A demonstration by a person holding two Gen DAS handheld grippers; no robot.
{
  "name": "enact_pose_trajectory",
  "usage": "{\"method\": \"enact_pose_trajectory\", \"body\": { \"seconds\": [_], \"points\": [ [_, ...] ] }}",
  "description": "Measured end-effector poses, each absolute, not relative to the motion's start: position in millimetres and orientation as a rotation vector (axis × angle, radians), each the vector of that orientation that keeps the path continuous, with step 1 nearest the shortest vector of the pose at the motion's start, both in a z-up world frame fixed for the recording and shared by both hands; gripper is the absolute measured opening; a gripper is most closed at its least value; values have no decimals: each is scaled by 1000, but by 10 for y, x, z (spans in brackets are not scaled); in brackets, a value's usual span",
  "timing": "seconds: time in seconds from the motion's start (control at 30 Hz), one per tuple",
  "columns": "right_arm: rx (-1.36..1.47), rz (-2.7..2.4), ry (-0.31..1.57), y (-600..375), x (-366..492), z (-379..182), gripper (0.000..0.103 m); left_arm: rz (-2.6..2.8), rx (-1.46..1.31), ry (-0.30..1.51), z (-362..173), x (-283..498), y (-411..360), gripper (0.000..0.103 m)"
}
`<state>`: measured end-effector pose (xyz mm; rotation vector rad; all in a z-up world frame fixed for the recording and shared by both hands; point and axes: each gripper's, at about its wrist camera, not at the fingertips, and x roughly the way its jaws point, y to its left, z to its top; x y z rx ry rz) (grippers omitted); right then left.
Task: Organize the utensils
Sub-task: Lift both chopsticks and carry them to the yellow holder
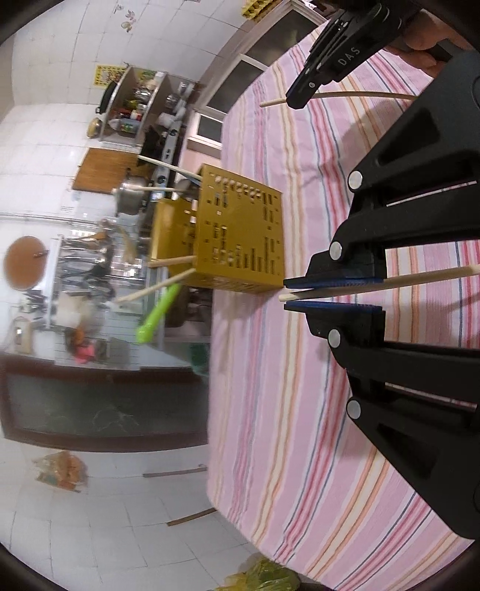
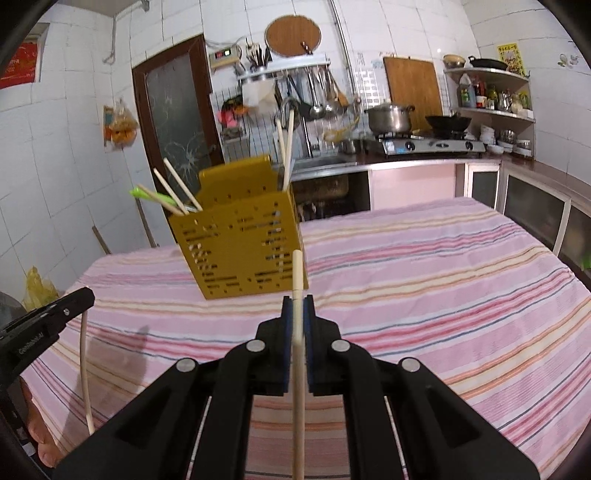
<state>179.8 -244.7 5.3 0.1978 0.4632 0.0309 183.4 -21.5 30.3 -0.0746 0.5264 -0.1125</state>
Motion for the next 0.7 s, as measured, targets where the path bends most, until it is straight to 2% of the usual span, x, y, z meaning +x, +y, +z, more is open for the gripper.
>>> {"method": "enact_pose_trajectory", "body": {
  "seconds": [0.7],
  "points": [
    [52, 0, 190, -2243, 1288, 461, 6, -103, -91, 322, 706, 1382, -58, 4]
  ]
}}
